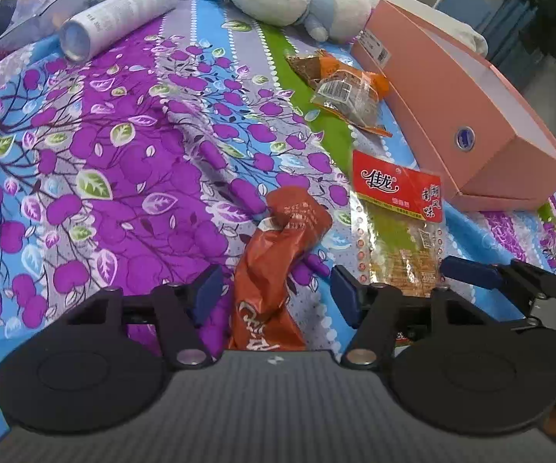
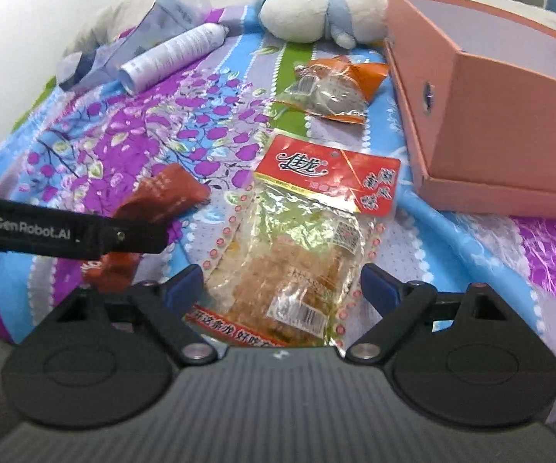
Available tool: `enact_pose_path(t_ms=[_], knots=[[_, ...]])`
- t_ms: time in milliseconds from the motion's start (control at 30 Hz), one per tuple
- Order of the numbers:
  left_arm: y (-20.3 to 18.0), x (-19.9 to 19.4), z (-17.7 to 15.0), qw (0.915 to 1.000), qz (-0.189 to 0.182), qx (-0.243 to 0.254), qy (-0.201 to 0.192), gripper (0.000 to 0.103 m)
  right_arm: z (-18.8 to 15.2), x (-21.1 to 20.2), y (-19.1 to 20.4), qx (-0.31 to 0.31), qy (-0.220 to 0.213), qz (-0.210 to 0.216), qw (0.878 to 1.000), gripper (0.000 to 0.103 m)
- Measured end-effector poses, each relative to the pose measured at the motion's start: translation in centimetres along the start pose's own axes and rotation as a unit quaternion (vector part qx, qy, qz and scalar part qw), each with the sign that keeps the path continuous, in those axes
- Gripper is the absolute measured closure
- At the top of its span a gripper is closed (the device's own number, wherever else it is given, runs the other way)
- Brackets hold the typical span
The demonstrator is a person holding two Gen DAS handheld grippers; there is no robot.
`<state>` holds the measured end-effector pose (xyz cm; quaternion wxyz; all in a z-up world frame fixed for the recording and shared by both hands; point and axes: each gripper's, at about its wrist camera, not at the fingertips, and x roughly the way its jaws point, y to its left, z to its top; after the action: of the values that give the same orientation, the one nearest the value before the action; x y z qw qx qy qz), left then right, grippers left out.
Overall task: Organize snacks
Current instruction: 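Lift and carry the red foil candy and red-labelled pack over the pink box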
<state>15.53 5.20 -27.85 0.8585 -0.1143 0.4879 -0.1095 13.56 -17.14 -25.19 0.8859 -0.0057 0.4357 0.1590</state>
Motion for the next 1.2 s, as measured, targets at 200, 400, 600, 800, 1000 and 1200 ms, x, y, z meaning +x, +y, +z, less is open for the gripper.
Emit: enact_pose_path(t_ms=[200, 400, 600, 800, 1000, 1200], knots=[[-0.7, 0.8, 0.6, 0.9997, 0.016, 0.019, 0.003, 0.049, 0.1, 1.2, 1.1, -0.034, 0.008, -0.001, 0.999, 0.015], [-0.6, 0.6, 1.2, 0.9997, 0.026, -0.003, 0.004, 0.066, 0.5, 0.8, 1.1, -0.045, 0.007, 0.003, 0.999, 0.044], [-1.9, -0.9, 1.5, 0.9991, 0.041, 0.007, -0.007, 0.068, 0.6, -0.2, 1.6, -0.056, 0.006, 0.016, 0.998, 0.061], [-2.6, -2.8, 1.9, 0.9991, 0.034, -0.002, -0.027, 0.069, 0.8, -1.7, 1.0, -0.053, 0.000, 0.007, 0.999, 0.063], [-3.8, -5.1, 2.6, 0.9985, 0.023, -0.006, -0.048, 0.069, 1.5, -4.1, 0.2, -0.036, -0.023, 0.003, 0.999, 0.063], [-5.0, -7.1, 3.4, 0.9976, 0.014, 0.001, -0.068, 0.070, 2.6, -7.0, -0.4, -0.024, -0.052, 0.002, 0.998, 0.063]])
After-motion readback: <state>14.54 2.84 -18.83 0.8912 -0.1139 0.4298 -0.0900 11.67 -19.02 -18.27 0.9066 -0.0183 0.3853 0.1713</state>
